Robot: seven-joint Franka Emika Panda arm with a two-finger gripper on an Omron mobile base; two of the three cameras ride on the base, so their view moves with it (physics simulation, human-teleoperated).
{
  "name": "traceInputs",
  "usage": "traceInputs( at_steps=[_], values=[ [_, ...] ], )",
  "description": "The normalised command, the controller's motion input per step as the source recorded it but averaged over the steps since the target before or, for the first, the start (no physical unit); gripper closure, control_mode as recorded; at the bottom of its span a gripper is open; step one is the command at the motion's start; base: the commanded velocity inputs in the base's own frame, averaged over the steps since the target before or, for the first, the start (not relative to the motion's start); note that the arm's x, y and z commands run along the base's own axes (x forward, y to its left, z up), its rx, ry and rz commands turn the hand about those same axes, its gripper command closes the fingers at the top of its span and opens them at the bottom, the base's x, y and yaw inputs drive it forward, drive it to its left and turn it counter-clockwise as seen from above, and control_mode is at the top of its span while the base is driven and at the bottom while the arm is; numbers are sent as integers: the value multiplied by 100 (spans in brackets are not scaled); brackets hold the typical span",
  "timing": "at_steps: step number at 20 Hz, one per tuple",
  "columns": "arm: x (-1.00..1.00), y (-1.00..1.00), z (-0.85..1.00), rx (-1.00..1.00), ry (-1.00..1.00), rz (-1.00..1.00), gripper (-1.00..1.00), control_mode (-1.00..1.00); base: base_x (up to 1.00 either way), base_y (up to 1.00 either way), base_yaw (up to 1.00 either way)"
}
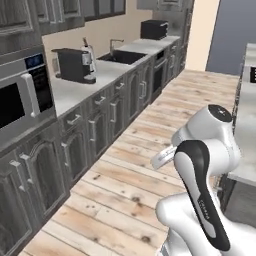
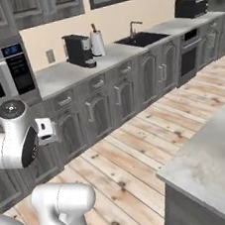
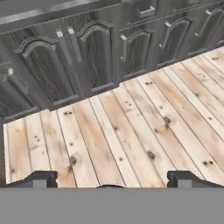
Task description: Move the mayonnaise and condiment bottle from the cabinet to the dining counter.
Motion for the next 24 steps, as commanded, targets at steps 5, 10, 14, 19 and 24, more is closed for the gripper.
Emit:
traceInputs(
  at_steps=[5,10,14,19,24],
  values=[
    [0,0,0,0,0,0,-100,100,91,22,-42],
    [0,0,0,0,0,0,-100,100,100,16,-41],
    [0,0,0,0,0,0,-100,100,97,27,-41],
    [0,0,0,0,0,0,-100,100,82,64,-44],
    [0,0,0,0,0,0,-100,100,96,78,-27]
  ],
)
